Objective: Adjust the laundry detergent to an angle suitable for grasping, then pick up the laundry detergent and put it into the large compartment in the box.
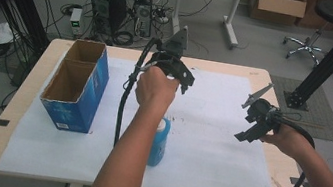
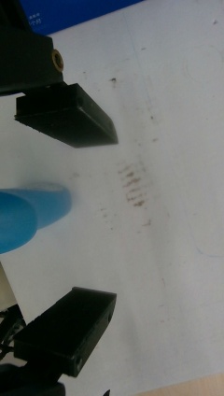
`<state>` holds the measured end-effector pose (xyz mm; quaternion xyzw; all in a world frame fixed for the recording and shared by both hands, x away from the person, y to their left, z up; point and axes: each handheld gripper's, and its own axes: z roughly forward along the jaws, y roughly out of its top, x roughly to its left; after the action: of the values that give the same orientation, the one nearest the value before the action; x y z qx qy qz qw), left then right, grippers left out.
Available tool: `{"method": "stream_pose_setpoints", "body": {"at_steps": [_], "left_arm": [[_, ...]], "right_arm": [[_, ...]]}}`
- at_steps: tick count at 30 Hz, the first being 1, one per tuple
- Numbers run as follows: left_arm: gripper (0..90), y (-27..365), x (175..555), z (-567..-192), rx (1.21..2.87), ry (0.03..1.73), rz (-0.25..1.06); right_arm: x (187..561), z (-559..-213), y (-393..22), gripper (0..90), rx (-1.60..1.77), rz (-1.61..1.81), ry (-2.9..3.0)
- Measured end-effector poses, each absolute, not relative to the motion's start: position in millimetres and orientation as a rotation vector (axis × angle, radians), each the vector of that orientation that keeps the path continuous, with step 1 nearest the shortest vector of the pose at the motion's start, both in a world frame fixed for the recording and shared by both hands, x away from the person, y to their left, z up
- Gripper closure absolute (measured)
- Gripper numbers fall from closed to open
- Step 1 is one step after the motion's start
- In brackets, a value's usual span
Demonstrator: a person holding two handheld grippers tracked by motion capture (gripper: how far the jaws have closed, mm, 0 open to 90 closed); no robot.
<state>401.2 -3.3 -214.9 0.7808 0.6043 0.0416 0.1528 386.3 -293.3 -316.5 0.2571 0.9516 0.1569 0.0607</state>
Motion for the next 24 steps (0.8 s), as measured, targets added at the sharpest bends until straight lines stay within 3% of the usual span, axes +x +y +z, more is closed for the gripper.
{"method": "stream_pose_setpoints", "body": {"at_steps": [24], "left_arm": [[20.5, -10.8, 389.6, -212.2, 2.281, 1.712, 0.119]], "right_arm": [[385.5, -318.0, -285.8, 18.4, 0.742, 0.474, 2.887]]}}
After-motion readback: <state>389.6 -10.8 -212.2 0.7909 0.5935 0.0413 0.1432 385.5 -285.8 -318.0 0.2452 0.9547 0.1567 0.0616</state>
